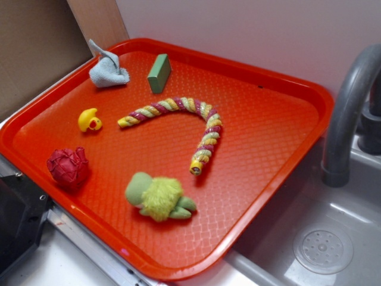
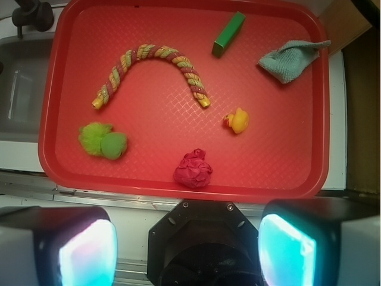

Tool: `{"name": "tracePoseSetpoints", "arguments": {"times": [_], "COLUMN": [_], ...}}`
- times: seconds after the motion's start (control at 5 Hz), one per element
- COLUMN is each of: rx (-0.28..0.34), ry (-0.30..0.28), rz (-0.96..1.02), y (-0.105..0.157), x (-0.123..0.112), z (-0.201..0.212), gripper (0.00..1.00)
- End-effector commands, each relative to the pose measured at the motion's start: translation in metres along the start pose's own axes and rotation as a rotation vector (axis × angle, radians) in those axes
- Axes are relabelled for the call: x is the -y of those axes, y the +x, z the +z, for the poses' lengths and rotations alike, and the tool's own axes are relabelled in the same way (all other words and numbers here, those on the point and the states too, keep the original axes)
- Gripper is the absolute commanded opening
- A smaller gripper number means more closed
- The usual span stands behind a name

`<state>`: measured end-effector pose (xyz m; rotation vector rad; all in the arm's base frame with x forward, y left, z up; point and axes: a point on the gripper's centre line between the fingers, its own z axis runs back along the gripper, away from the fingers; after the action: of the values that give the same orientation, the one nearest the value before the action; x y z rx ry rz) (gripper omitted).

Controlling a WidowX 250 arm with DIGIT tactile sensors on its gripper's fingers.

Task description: Grab the green block.

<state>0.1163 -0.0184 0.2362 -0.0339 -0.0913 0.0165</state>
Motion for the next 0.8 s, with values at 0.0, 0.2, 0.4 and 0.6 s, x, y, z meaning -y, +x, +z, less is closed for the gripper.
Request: {"name": "tracePoseSetpoints", "arguments": {"times": [0.0, 0.2, 0.4, 0.6], "rx": [0.000, 0.078, 0.169, 0.250], "ry": [0.000, -0.010, 0.005, -0.005], "rz": [0.000, 0.209, 0.335, 0.457], "y": [0.000, 0.018, 0.043, 0.067], "x": [0.000, -0.004, -0.013, -0.021], "z": [0.000, -0.016, -0.041, -0.069], "gripper": [1.00, 1.00, 1.00, 1.00]}}
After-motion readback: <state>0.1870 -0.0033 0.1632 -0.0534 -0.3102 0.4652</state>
